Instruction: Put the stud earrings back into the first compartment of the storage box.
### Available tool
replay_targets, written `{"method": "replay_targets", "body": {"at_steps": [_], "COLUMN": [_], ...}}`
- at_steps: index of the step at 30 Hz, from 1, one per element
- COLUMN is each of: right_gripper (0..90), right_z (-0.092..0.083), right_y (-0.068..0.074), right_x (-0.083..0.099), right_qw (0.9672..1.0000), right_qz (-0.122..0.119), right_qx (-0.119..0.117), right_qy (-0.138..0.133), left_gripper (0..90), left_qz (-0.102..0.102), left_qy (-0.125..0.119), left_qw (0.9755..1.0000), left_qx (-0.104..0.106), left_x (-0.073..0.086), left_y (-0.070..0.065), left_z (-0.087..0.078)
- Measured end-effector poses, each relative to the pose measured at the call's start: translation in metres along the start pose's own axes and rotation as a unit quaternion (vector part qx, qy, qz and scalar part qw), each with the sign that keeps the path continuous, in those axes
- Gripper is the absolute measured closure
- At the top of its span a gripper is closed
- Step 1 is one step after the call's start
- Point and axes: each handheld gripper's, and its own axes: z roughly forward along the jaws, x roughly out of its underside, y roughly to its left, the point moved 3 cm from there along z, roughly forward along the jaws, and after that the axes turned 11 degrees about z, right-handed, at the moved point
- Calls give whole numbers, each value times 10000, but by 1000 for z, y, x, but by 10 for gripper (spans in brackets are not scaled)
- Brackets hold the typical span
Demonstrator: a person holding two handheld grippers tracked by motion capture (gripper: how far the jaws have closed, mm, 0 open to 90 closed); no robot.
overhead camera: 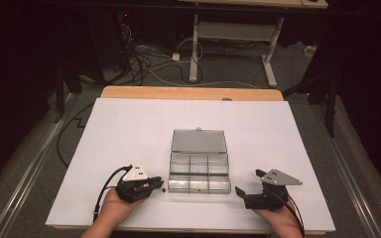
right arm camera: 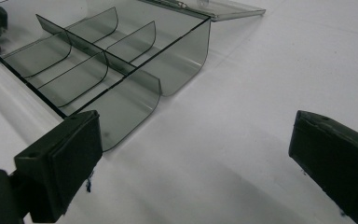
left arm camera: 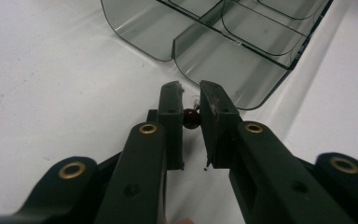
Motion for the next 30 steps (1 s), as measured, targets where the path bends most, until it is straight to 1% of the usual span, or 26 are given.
{"method": "replay_targets", "body": {"at_steps": [4, 6, 8, 11, 13, 16, 19, 23, 27, 30], "right_gripper": [24, 2, 2, 2, 2, 2, 2, 2, 2, 2], "right_z": [0, 1, 2, 3, 3, 3, 3, 2, 3, 3], "right_y": [1, 1, 1, -1, -1, 0, 0, 0, 1, 1], "right_x": [0, 0, 0, -1, -1, -1, -1, -1, -1, 0], "right_qw": [9999, 9999, 9999, 9999, 9999, 9999, 9999, 9999, 9999, 9998], "right_qz": [-43, -25, -9, 34, 28, 8, 12, 1, -61, -65], "right_qx": [100, 155, 105, 13, 1, -12, -35, -15, 30, 52], "right_qy": [-12, 39, 46, 128, 161, 142, 144, 130, 133, 159], "left_gripper": [774, 774, 774, 774, 774, 774, 774, 773, 774, 774], "left_qz": [-98, -104, -106, -155, -165, -229, -239, -247, -184, -235], "left_qy": [-62, -73, -87, -127, -115, -166, -208, -254, -268, -335], "left_qw": [9999, 9999, 9999, 9998, 9998, 9996, 9994, 9993, 9993, 9990], "left_qx": [8, -7, -34, -45, -70, -91, -124, -155, -201, -189], "left_x": [0, 0, 0, 0, 0, 0, -1, -2, -5, -6], "left_y": [1, 1, 2, 5, 6, 6, 6, 5, 4, 4], "left_z": [-1, -1, -1, -2, -3, -5, -8, -11, -15, -19]}}
